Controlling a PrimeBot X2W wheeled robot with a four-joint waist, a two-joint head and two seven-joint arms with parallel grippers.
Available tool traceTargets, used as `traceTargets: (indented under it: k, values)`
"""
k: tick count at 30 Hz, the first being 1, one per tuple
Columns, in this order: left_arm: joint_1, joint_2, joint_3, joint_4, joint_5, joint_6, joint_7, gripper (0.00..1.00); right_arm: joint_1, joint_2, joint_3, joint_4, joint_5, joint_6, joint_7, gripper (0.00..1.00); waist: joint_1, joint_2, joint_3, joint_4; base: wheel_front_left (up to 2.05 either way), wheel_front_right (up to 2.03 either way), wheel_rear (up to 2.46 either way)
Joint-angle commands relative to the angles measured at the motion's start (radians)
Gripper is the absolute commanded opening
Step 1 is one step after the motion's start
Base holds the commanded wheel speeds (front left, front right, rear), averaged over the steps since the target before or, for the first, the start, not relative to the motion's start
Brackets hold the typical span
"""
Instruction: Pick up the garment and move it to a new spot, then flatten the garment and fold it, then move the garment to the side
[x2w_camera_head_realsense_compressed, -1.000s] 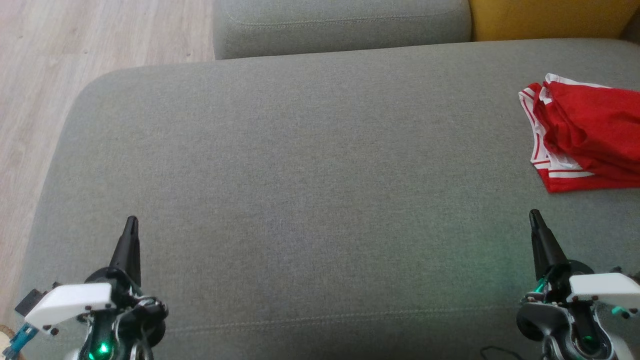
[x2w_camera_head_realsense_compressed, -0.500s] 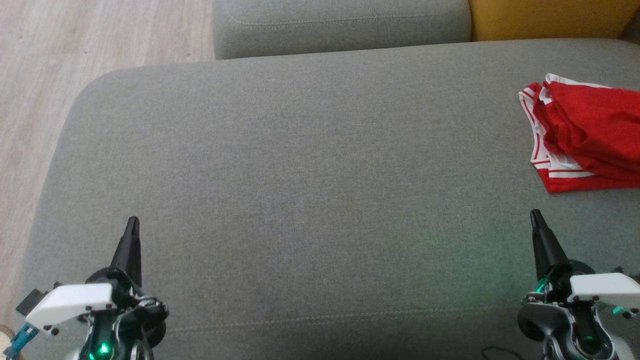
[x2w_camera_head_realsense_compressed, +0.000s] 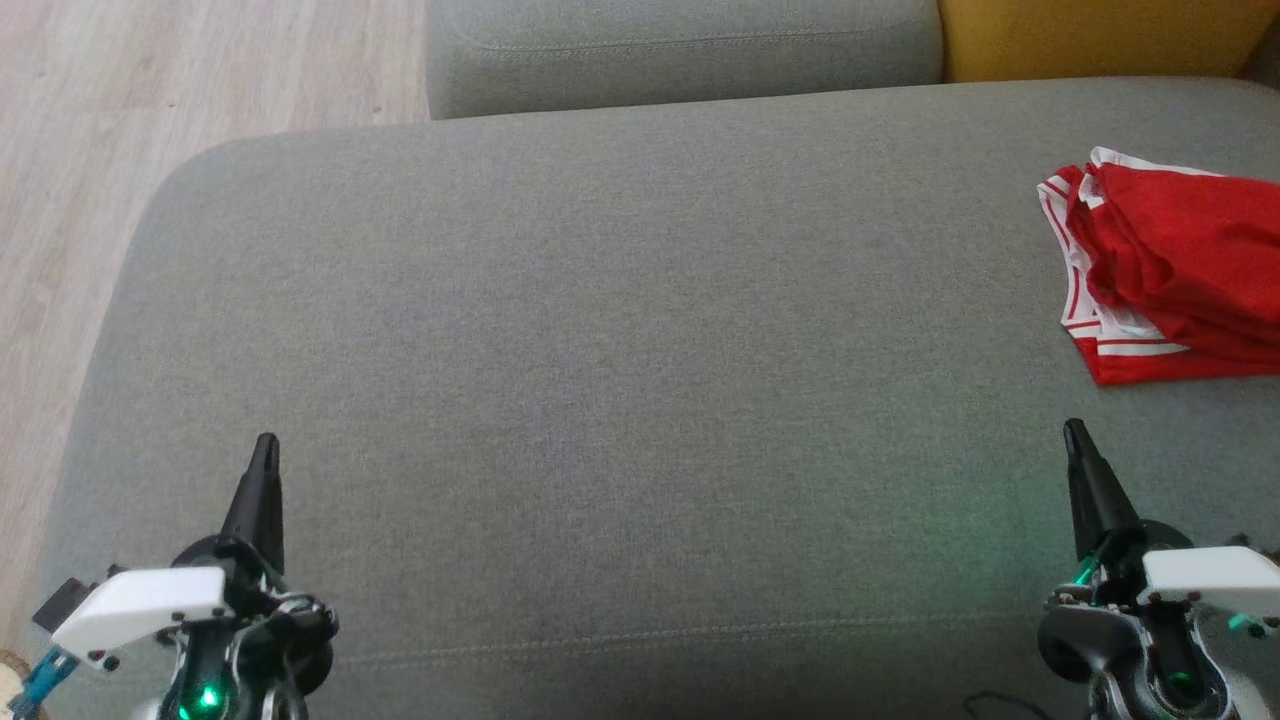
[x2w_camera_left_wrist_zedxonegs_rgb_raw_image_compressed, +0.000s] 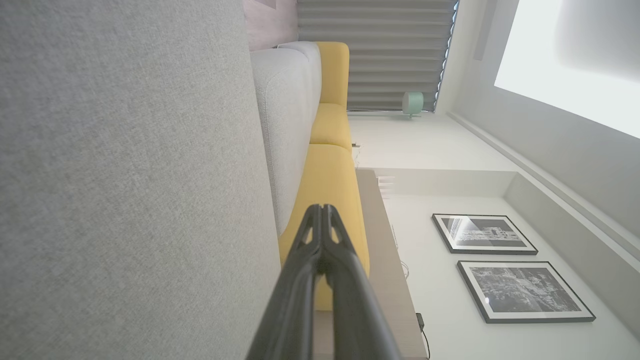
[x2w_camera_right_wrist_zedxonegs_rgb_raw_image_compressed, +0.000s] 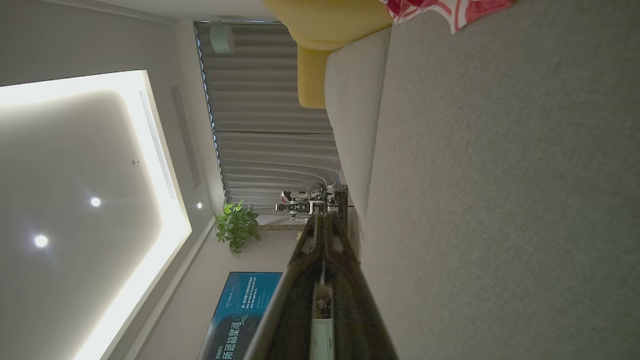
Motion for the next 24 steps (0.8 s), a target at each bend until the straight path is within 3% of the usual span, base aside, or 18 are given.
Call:
traceTargets:
  k: [1, 24]
  values:
    - [-0.053, 0.008, 0.041, -0.029, 0.01, -0.007, 0.007, 0.0, -0.056, -0.002, 0.019, -0.032, -0.005, 0.0, 0.009, 0.0, 0.0, 0.0, 0.0, 0.0, 0.0, 0.0, 0.0]
    - [-0.054, 0.005, 0.046, -0.029, 0.015, -0.007, 0.011, 0.0, -0.056, 0.001, 0.015, -0.032, -0.009, 0.0, 0.012, 0.0, 0.0, 0.0, 0.0, 0.0, 0.0, 0.0, 0.0]
